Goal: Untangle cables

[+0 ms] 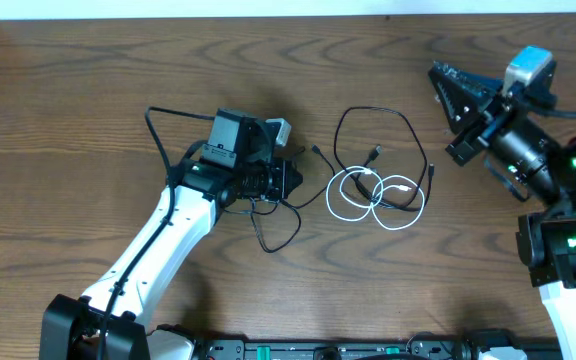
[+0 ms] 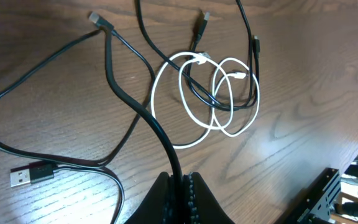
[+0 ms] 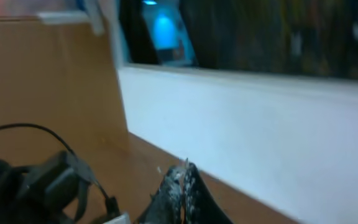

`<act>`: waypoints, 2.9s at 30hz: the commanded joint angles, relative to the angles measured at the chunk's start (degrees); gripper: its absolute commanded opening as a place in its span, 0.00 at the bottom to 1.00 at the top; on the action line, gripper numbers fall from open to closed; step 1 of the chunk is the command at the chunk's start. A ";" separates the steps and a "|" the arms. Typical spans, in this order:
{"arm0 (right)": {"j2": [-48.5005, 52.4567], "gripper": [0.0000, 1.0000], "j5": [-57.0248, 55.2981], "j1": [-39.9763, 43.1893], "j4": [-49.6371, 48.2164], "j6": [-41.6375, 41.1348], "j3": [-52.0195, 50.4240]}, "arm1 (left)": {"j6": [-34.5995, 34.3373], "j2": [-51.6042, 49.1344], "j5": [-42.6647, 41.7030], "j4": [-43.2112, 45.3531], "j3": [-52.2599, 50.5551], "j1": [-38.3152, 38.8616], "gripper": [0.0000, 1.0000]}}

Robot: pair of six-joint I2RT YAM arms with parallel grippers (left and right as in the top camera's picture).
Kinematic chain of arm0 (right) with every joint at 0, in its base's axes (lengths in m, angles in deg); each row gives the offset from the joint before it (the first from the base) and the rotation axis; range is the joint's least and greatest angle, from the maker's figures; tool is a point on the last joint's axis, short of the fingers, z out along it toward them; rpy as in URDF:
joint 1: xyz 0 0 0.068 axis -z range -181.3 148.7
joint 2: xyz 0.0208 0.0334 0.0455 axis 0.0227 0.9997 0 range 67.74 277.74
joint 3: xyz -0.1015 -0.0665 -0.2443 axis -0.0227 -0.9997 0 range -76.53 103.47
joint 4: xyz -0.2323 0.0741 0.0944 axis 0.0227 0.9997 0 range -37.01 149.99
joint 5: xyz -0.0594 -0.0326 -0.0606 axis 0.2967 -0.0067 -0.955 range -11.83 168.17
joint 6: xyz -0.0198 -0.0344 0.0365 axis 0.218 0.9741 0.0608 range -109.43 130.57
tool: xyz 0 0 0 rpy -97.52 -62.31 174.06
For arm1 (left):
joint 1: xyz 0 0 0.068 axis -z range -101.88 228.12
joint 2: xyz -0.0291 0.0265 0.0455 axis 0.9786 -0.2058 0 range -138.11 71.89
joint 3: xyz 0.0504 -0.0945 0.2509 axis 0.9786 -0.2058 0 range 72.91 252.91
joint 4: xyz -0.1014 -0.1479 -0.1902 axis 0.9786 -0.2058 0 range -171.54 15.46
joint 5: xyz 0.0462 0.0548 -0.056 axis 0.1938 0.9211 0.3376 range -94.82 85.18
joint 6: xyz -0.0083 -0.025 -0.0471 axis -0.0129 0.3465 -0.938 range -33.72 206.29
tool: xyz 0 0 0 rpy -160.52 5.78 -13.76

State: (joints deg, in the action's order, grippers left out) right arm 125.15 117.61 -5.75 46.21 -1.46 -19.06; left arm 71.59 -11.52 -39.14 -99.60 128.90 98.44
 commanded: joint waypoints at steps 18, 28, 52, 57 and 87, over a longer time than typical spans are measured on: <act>24.41 0.43 9.49 -0.20 28.02 -9.27 -0.09 | 18.12 6.91 -9.66 10.21 0.61 7.43 0.07; 30.38 0.62 24.11 -4.59 27.89 -22.60 -0.09 | 18.78 7.43 -3.56 8.87 0.59 7.80 0.07; 30.38 0.01 12.50 -12.28 18.88 -36.15 -0.09 | 18.75 7.43 9.07 8.68 0.50 15.26 0.07; 30.38 0.01 7.34 -12.26 21.64 -28.24 -0.11 | 18.73 7.45 13.27 7.58 0.50 13.92 0.08; 20.28 0.01 -24.30 0.50 19.39 -2.12 27.04 | 16.11 7.45 21.97 -4.96 0.50 8.46 0.30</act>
State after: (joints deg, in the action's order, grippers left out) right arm 146.46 101.50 -9.64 65.37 -6.00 5.22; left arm 87.87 -4.20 -17.96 -104.34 128.90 107.09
